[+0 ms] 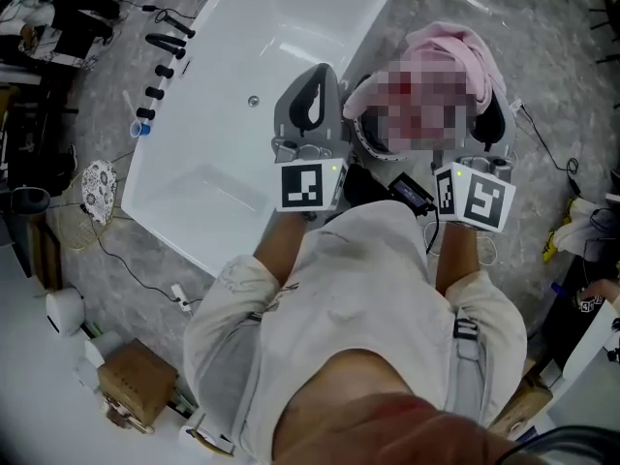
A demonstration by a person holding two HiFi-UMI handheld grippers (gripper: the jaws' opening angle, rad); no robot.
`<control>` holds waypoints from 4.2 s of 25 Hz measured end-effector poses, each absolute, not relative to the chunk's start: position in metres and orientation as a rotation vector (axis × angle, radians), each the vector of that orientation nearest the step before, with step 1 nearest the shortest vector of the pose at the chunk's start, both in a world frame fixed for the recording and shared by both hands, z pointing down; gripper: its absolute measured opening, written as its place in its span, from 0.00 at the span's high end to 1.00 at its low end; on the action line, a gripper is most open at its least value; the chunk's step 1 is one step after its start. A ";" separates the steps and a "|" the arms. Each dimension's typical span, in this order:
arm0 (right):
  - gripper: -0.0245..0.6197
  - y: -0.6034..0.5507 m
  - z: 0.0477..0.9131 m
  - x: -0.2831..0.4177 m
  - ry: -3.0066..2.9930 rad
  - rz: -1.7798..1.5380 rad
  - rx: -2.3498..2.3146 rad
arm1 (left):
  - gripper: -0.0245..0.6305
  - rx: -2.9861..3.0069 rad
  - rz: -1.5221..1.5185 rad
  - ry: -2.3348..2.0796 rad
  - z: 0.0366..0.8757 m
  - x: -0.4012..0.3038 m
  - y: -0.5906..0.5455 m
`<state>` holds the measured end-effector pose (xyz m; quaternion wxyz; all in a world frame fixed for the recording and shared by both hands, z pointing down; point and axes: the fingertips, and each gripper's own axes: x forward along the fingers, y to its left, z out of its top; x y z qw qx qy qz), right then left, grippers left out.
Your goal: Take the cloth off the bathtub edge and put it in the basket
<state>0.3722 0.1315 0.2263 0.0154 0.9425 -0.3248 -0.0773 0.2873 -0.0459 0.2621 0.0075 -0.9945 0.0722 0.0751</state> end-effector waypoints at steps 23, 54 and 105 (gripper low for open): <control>0.82 0.131 0.369 0.427 -0.954 0.228 2.876 | 0.96 -3.122 0.146 0.209 0.300 0.303 -0.031; 0.82 0.105 0.808 0.421 -0.890 1.350 2.413 | 0.96 -3.187 -0.093 0.255 0.420 0.310 -0.049; 0.55 0.043 0.833 0.325 -1.179 1.533 1.978 | 0.96 -3.133 -0.062 0.734 0.426 0.193 -0.108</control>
